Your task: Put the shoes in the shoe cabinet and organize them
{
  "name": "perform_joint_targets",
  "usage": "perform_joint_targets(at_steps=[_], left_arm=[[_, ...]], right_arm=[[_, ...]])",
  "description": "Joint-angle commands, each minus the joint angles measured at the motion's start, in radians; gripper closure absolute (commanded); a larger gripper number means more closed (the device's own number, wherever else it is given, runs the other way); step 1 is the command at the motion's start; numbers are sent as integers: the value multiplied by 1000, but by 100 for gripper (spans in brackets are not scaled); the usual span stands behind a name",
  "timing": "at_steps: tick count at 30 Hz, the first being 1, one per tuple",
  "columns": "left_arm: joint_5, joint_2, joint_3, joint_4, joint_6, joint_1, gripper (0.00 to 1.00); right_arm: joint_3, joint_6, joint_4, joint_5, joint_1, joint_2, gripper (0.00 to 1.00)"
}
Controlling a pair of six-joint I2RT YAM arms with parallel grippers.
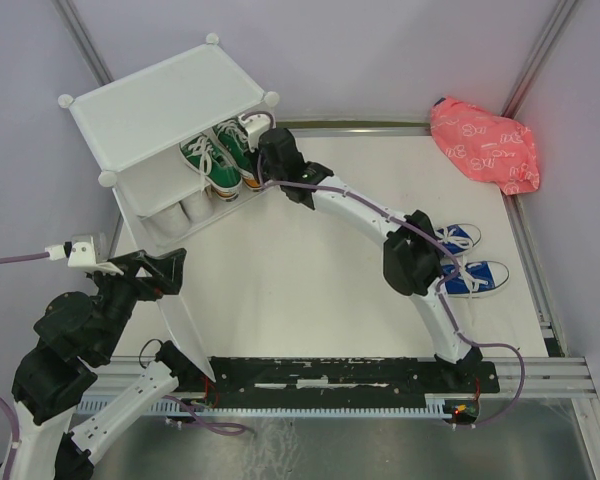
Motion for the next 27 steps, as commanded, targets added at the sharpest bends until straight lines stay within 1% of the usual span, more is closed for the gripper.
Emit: perform_joint_targets(at_steps=[1,4,8,11,14,17,19,21,27], left_arm=[[-27,9,-28,-129,-11,2,1],[-32,9,-26,-130,-11,2,1],[-32,12,-27,-124,-6,2,1],[-31,14,-28,-123,-4,2,1],[-29,15,-33,-117,-3,2,1],[-27,16,-35,-113,-2,2,1],[-28,18,-36,-112,-2,2,1],[-28,21,-37,-110,0,2,1],[-26,26,-50,-96,-1,2,1]], right_arm=[[90,-38,114,92,-2,9,98],[134,-77,143,113,-2,20,98],[260,-138,100,112,-6,81,98],[330,-169,81,48,-20,127,98],[335,-193,110,26,-33,153,98],[361,-196,102,-1,-59,185,98],[371,-198,103,-37,-76,199,95],[372,-208,112,-58,-87,208,95],[388,-200,148,-34,-100,233,94]])
